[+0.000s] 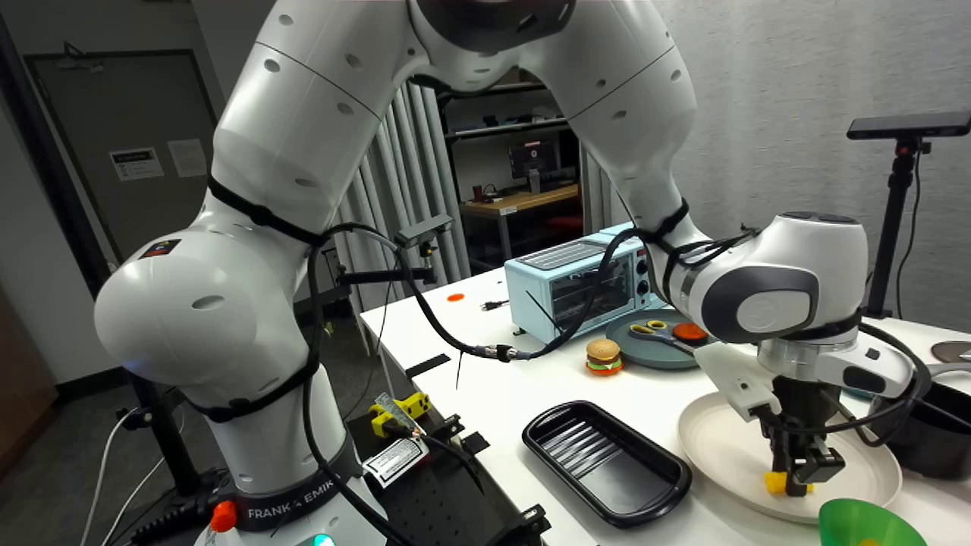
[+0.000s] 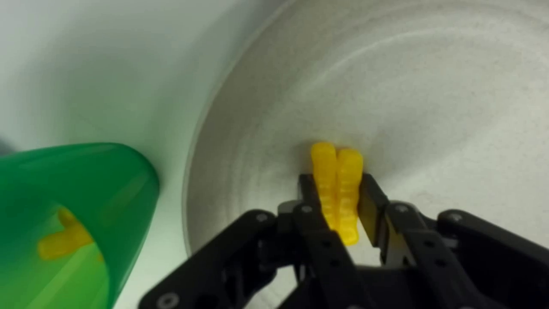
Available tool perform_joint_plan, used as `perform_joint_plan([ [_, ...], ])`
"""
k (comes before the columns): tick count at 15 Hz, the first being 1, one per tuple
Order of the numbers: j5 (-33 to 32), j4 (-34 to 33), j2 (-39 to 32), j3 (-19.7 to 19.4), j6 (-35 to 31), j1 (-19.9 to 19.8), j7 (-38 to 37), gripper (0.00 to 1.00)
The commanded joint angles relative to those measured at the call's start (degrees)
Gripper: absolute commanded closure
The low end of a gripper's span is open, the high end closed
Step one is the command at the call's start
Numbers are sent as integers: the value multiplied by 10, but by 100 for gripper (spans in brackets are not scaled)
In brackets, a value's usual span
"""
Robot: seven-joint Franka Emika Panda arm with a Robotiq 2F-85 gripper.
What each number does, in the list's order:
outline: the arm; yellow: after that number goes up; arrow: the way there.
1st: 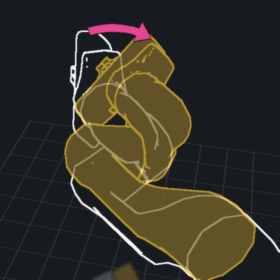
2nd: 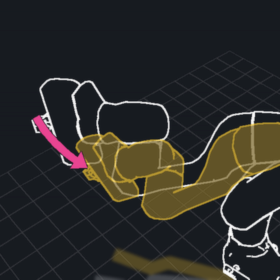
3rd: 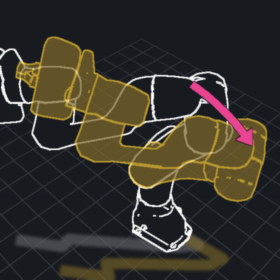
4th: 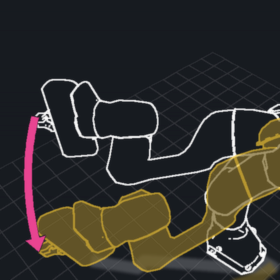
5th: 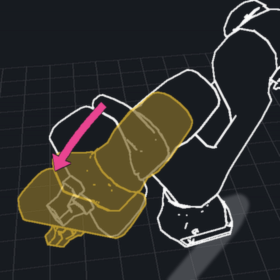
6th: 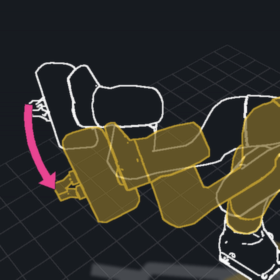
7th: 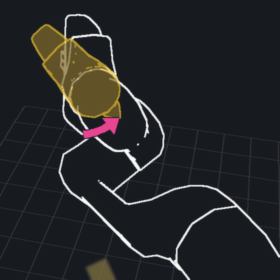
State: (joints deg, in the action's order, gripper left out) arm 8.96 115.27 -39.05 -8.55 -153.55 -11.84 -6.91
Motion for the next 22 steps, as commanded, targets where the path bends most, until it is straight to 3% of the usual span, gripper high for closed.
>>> perform_joint_plan([
  [1, -11, 12, 14, -9, -14, 6, 0, 93],
  [14, -53, 108, 151, -52, -2, 13, -11, 93],
  [22, -83, 134, 184, -97, -2, 6, -24, 93],
])
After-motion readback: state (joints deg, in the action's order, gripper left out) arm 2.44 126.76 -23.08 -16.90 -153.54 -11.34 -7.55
